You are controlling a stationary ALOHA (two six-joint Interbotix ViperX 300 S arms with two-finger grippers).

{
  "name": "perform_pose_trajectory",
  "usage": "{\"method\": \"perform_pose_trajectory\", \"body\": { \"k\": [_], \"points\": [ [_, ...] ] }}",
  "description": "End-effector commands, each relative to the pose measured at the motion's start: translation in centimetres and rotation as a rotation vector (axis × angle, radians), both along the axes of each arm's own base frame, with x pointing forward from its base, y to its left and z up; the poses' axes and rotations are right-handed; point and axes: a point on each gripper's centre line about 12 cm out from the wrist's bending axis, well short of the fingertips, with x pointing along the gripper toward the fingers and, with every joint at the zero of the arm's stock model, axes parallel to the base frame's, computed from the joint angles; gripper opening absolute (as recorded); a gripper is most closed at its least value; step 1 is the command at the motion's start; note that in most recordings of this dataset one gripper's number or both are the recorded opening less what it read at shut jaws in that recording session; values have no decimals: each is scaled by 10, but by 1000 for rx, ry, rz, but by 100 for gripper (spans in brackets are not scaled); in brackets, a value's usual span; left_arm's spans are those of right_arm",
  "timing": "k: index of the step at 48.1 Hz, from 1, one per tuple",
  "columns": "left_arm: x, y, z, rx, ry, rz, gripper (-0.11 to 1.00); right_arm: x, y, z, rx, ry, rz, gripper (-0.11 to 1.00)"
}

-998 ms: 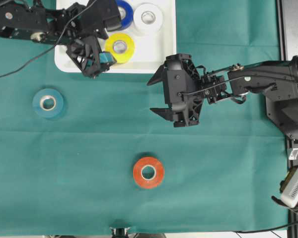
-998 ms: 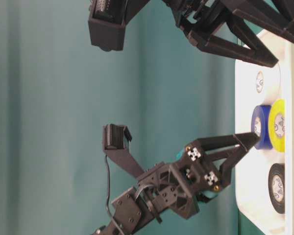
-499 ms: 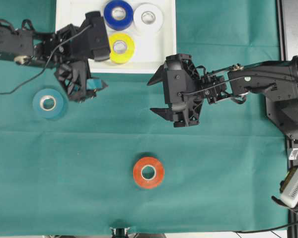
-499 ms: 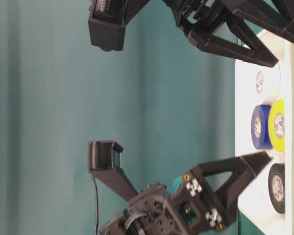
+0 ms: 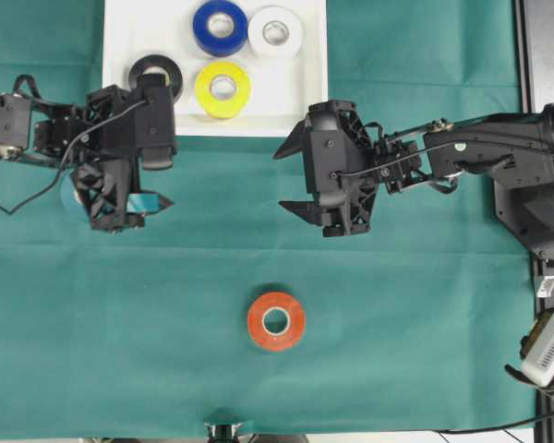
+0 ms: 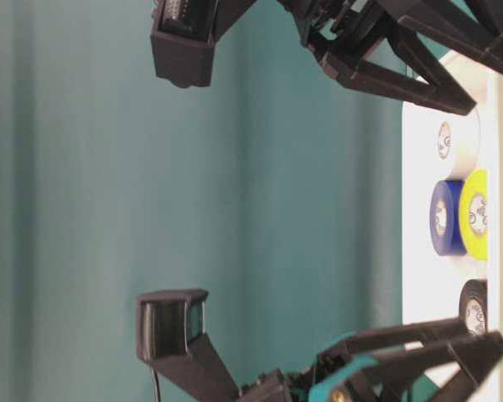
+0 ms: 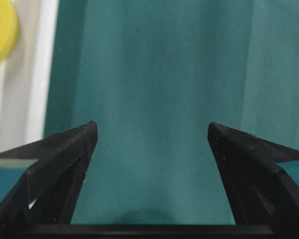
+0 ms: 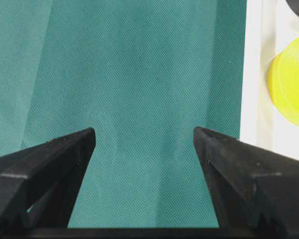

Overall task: Put the tape alternately from left to right into the white case.
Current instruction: 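Release the yellow roll below the blue roll and withdraw left gripper, then move the right gripper to the orange roll and grip its hole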

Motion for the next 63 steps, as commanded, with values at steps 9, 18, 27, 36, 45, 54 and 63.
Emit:
{"method": "perform_pose_trajectory", "body": {
  "k": [9, 18, 27, 36, 45, 54, 63],
  "points": [
    [-1, -4, 9, 0, -60, -11, 99, 4, 2, 9, 5, -31, 4, 91],
    [-1, -4, 9, -1, -61, -10, 99, 5, 9, 9, 6, -33, 24, 91],
    [-2, -4, 7, -1, -58, -10, 99, 4, 21, 9, 10, -32, 57, 91],
    [-3, -4, 6, -2, -55, -9, 99, 2, 48, 11, 47, -43, 108, 91],
    [-3, -4, 6, -1, -54, -10, 99, -2, 72, 12, 94, -42, 144, 90],
    [-2, -4, 7, 0, -57, -11, 99, -4, 93, 10, 101, -32, 195, 90],
    [-2, -4, 7, -3, -57, -9, 99, 0, 99, 4, 108, -18, 201, 90]
  ]
}}
